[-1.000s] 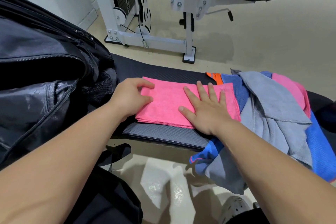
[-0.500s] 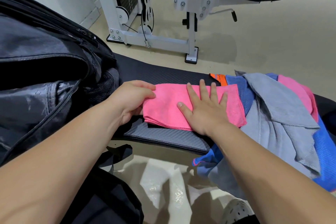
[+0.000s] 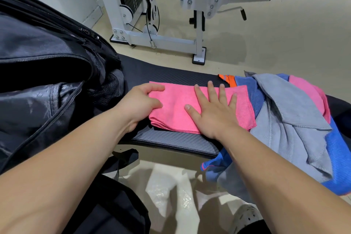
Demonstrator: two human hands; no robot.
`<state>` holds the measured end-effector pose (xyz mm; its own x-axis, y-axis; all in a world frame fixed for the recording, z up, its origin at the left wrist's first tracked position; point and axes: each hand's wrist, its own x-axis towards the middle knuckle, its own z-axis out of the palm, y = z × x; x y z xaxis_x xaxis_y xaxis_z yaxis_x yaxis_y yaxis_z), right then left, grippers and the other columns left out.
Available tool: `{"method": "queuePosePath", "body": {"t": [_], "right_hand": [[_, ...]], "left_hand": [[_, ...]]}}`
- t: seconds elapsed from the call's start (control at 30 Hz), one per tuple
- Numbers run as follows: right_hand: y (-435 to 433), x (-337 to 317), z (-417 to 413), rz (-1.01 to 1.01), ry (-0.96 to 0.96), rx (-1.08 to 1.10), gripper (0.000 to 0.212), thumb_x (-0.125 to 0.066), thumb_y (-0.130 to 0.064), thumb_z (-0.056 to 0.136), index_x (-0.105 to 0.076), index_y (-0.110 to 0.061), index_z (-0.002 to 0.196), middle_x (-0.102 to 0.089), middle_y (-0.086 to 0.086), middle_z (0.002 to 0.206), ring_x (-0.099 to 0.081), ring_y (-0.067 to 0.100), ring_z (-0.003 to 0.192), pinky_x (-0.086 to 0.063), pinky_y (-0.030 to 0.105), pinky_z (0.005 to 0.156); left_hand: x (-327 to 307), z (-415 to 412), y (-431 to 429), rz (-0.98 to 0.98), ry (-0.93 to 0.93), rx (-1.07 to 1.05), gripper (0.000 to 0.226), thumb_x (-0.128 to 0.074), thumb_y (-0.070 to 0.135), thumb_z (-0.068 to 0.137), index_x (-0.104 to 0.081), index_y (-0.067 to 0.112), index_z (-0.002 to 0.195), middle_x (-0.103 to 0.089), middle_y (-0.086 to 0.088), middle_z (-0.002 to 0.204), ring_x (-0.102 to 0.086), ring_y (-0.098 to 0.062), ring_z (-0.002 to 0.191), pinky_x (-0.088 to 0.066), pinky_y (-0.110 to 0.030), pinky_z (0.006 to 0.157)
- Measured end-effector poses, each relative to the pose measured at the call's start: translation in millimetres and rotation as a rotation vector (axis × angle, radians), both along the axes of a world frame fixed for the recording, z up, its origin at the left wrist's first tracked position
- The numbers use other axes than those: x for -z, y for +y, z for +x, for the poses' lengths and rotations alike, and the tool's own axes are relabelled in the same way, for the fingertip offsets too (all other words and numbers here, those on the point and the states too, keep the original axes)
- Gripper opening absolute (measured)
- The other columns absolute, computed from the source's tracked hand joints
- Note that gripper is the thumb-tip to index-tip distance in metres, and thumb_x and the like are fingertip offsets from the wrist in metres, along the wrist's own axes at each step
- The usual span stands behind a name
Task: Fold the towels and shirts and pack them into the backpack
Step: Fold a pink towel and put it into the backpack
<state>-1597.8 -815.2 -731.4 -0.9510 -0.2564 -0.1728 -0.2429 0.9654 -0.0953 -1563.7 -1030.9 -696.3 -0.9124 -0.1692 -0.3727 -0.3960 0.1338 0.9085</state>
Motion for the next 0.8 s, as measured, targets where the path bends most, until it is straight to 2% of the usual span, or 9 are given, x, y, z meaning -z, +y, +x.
{"method": "queuePosePath", "body": {"t": [0.07, 0.2, 0.33, 0.5, 0.6, 0.63, 0.67, 0.73, 0.8], "right_hand": [[0, 0, 0, -0.002, 0.003, -0.002, 0.079, -0.005, -0.081, 0.088, 0.012, -0.044, 0.156, 0.020, 0.000, 0.167, 0.023, 0.033, 0.151, 0.013, 0.064, 0.117], [-5, -1, -1, 0.022, -0.014, 0.011, 0.079, -0.005, -0.081, 0.089, 0.012, -0.043, 0.156, 0.021, 0.002, 0.166, 0.024, 0.035, 0.151, 0.013, 0.066, 0.116], [-22, -7, -2, -0.082, -0.066, -0.025, 0.079, -0.008, -0.079, 0.090, 0.007, -0.041, 0.158, 0.019, 0.001, 0.167, 0.023, 0.035, 0.151, 0.016, 0.065, 0.116], [-1, -32, 6, -0.426, -0.057, -0.122, 0.079, -0.027, -0.068, 0.097, -0.014, -0.024, 0.161, -0.004, 0.009, 0.169, -0.001, 0.028, 0.155, -0.004, 0.043, 0.126], [37, -42, 17, -0.247, -0.040, -0.191, 0.078, -0.033, -0.069, 0.096, -0.035, -0.017, 0.154, -0.030, 0.011, 0.161, -0.027, 0.030, 0.148, -0.024, 0.038, 0.121], [49, -46, 20, -0.223, -0.053, -0.198, 0.073, -0.034, -0.067, 0.096, -0.041, -0.017, 0.150, -0.040, 0.010, 0.153, -0.037, 0.030, 0.142, -0.033, 0.037, 0.115], [59, -50, 23, -0.247, -0.079, -0.195, 0.071, -0.034, -0.065, 0.097, -0.039, -0.018, 0.150, -0.048, 0.009, 0.146, -0.044, 0.029, 0.135, -0.039, 0.037, 0.108], [78, -58, 28, -0.407, -0.135, -0.144, 0.073, -0.032, -0.062, 0.099, -0.017, -0.024, 0.160, -0.059, 0.004, 0.134, -0.054, 0.025, 0.124, -0.043, 0.035, 0.098], [89, -60, 31, -0.558, -0.147, -0.091, 0.074, -0.031, -0.057, 0.101, 0.003, -0.029, 0.161, -0.066, -0.004, 0.099, -0.061, 0.017, 0.093, -0.045, 0.031, 0.078]], "left_hand": [[1, 1, -3, -0.084, 0.052, -0.014, 0.058, -0.066, -0.014, 0.079, -0.068, 0.022, 0.124, -0.071, -0.007, 0.113, -0.066, -0.013, 0.080, -0.053, -0.023, 0.070], [-7, 5, -7, -0.253, 0.178, -0.018, 0.065, -0.073, -0.007, 0.076, -0.064, 0.025, 0.131, -0.070, 0.003, 0.122, -0.067, -0.011, 0.108, -0.054, -0.038, 0.100], [-37, 12, 6, -0.498, 0.337, 0.032, 0.070, -0.077, 0.007, 0.075, -0.058, 0.030, 0.138, -0.059, 0.014, 0.137, -0.057, -0.003, 0.123, -0.045, -0.030, 0.108], [-71, 11, 27, -0.613, 0.312, 0.147, 0.073, -0.082, 0.018, 0.070, -0.057, 0.031, 0.138, -0.062, 0.007, 0.131, -0.066, -0.026, 0.101, -0.049, -0.027, 0.082], [-83, 5, 49, -0.607, 0.290, 0.195, 0.076, -0.084, 0.021, 0.071, -0.055, 0.031, 0.140, -0.066, 0.007, 0.114, -0.058, -0.002, 0.066, -0.044, -0.018, 0.064], [-85, 1, 60, -0.608, 0.289, 0.220, 0.077, -0.085, 0.021, 0.072, -0.054, 0.031, 0.141, -0.066, 0.008, 0.109, -0.058, 0.000, 0.065, -0.044, -0.016, 0.063], [-85, -3, 72, -0.621, 0.284, 0.261, 0.079, -0.085, 0.022, 0.072, -0.052, 0.030, 0.143, -0.065, 0.007, 0.112, -0.062, -0.002, 0.075, -0.047, -0.018, 0.069], [-81, -12, 100, -0.647, 0.255, 0.342, 0.085, -0.086, 0.024, 0.072, -0.047, 0.025, 0.147, -0.059, 0.002, 0.136, -0.061, -0.014, 0.114, -0.048, -0.027, 0.096], [-72, -20, 124, -0.635, 0.200, 0.395, 0.091, -0.085, 0.026, 0.070, -0.043, 0.020, 0.151, -0.050, -0.001, 0.149, -0.051, -0.017, 0.133, -0.041, -0.031, 0.110]]}}
